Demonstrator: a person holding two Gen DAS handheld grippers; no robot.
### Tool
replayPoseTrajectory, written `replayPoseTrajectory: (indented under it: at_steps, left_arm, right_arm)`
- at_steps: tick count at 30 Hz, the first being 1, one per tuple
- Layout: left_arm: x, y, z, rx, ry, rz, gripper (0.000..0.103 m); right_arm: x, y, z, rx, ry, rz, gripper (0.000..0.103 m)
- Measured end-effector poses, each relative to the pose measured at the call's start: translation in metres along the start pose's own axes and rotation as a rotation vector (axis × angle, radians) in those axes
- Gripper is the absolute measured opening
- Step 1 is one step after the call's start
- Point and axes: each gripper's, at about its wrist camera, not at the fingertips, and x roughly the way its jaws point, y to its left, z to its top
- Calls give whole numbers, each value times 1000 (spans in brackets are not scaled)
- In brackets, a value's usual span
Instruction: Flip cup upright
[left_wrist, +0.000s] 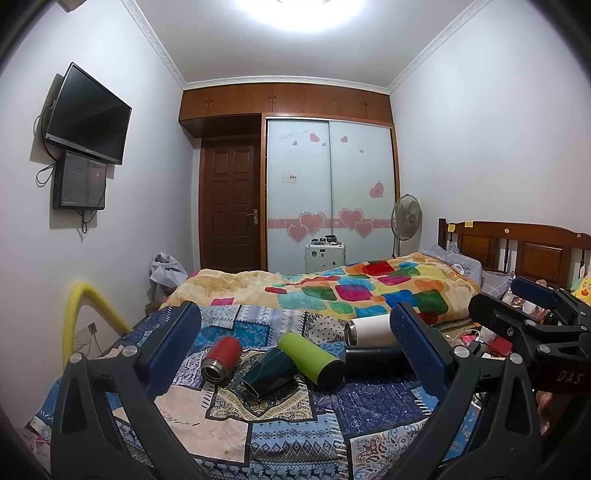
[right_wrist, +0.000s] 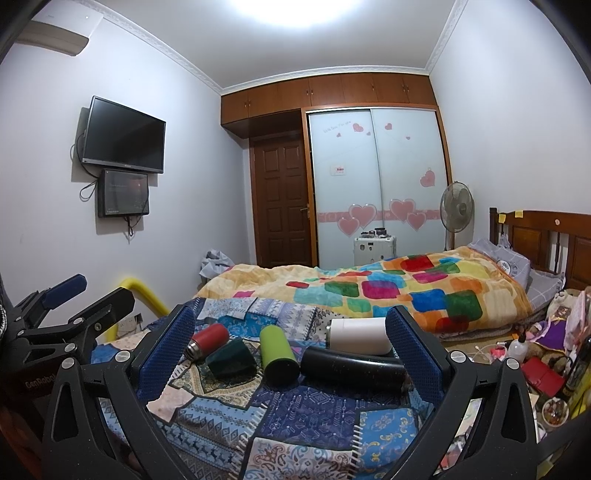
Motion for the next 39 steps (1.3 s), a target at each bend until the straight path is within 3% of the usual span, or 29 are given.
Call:
replayPoseTrajectory:
  at_steps: [11,18,23,30,39]
  left_arm:
    - [0,4,-2,-3,5,0,103]
    - [15,7,-11,-7,52,-8,103]
    - [56,15,-26,5,196,-68,103]
    - [139,34,-62,47,426,-81,103]
    - [239,51,-106,139,653,-120,96]
  right_arm:
    - [1,-1,-2,3,6,-4,103]
    - [12,-5,-8,11,28,-10,103]
    - [31,-8,-21,12,76,-13,103]
    - [64,-22,-46,30,171,-24,103]
    - [101,-41,-76,46,289,-62,103]
